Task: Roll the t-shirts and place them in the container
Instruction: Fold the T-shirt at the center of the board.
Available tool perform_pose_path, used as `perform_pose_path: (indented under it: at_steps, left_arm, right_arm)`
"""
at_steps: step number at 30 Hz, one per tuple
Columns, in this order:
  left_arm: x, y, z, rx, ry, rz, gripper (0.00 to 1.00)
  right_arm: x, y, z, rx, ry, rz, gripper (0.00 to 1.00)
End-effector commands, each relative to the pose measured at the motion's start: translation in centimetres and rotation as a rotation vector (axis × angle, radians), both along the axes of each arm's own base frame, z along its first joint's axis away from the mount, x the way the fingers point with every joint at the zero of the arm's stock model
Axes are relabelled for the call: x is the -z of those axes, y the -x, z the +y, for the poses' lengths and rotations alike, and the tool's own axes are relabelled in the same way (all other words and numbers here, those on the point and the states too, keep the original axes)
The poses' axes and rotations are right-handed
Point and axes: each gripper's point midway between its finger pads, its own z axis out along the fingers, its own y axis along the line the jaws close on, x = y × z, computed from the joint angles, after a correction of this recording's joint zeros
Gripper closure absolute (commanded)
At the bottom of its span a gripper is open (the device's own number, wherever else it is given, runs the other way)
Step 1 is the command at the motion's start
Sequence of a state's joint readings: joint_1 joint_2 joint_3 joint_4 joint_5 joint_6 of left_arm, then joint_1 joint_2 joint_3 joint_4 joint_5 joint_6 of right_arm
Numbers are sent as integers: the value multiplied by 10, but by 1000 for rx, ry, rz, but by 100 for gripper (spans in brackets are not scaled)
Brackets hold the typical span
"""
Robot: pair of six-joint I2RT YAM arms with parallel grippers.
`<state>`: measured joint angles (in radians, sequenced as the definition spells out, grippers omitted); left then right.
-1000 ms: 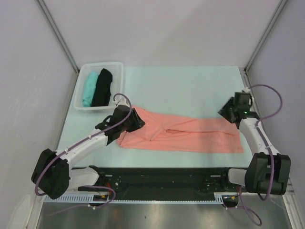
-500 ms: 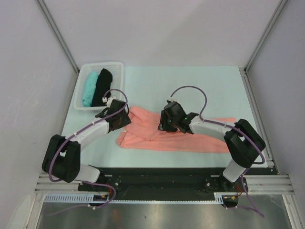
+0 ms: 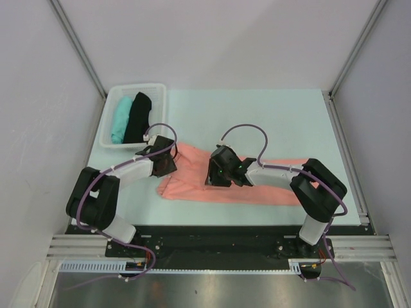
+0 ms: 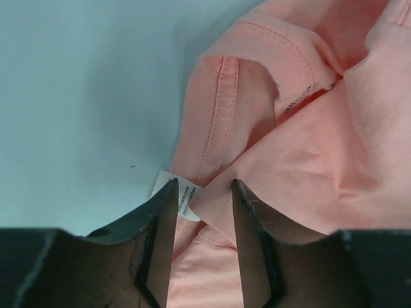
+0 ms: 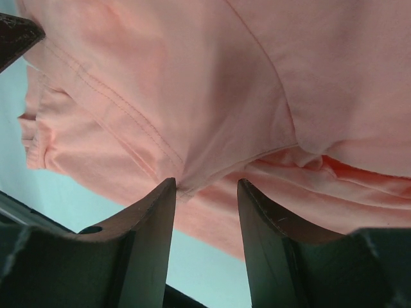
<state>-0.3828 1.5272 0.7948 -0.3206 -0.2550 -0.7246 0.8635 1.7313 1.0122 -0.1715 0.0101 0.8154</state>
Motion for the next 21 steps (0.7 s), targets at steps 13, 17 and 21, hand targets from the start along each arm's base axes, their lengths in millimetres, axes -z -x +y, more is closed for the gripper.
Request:
perform_pose_path:
  at_steps: [13, 17, 21]
  left_arm:
    - [-22, -7, -8, 37, 59, -75, 86]
    - [-28, -1, -7, 42, 60, -78, 94]
    - [-38, 5, -8, 59, 80, -95, 100]
  right_arm:
    - [-12, -10, 21, 10, -68, -33, 78]
    - [-14, -10, 21, 10, -72, -36, 95]
    - [-20, -10, 20, 10, -78, -43, 100]
